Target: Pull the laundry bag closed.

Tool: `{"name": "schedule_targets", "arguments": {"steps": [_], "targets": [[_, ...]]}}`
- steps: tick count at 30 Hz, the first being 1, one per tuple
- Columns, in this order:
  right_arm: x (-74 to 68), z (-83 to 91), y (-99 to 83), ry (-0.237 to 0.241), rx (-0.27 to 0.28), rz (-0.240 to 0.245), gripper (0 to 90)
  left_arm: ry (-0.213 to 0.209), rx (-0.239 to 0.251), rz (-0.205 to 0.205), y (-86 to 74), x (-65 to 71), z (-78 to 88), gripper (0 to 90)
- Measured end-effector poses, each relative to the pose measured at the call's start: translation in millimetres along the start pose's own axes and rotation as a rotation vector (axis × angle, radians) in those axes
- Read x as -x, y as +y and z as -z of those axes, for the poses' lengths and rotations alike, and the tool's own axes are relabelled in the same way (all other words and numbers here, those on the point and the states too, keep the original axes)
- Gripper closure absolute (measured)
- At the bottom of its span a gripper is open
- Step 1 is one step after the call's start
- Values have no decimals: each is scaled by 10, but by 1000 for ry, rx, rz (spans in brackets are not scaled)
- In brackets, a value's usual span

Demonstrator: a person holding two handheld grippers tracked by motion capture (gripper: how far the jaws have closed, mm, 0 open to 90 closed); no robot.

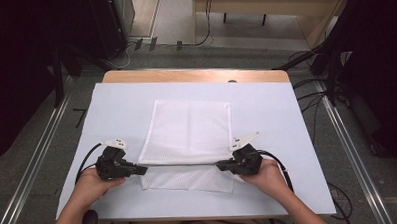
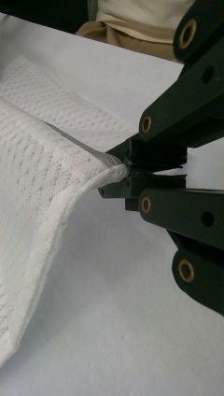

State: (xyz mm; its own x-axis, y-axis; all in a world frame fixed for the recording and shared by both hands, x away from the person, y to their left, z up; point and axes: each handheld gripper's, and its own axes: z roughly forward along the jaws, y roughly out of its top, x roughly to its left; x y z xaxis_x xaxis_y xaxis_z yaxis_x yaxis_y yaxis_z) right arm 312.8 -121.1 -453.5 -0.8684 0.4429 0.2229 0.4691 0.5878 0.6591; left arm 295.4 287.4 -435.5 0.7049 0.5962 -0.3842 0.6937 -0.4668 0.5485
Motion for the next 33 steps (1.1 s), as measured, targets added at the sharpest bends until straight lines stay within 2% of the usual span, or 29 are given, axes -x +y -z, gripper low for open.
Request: {"name": "schedule_targets", "arguments": {"steps": [12, 18, 33], "targets": [[79, 139, -89, -18, 12, -21, 877, -1, 0, 5, -8, -5, 3, 872], [89, 156, -111, -16, 13, -24, 877, -6, -15, 2, -6, -6, -8, 873], [93, 196, -128, -20, 12, -24, 878, -8, -17, 2, -5, -6, -11, 874]]}}
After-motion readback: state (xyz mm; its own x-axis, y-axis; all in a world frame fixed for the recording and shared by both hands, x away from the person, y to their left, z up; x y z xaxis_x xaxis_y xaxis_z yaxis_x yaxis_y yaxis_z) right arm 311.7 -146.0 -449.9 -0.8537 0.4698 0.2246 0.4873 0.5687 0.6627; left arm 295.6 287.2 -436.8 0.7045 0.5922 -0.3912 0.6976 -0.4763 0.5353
